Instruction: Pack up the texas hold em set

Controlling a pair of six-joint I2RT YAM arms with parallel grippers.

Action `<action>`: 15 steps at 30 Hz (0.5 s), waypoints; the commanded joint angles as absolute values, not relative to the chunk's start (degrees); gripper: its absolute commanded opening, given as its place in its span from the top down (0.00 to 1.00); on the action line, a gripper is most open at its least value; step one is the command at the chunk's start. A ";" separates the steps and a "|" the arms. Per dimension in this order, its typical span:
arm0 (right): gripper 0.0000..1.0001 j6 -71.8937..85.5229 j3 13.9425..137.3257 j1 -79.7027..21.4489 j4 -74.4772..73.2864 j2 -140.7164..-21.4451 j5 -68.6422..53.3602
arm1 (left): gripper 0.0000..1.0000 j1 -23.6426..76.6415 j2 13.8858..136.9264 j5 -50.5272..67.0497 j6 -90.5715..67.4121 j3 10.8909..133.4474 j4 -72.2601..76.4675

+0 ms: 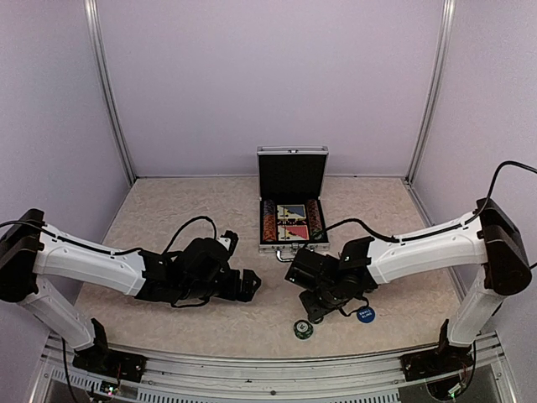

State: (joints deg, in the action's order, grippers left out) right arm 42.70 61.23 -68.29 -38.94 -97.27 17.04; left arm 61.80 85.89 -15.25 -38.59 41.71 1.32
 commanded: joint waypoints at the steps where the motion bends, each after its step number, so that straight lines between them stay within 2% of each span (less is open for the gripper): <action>1: 0.51 43.12 59.91 -66.51 -36.89 -96.77 17.78 | 0.01 61.78 86.49 -14.94 -38.58 41.71 2.59; 15: 0.46 41.96 59.77 -65.24 -34.08 -100.00 15.03 | 0.01 61.78 85.96 -15.04 -39.02 40.67 2.95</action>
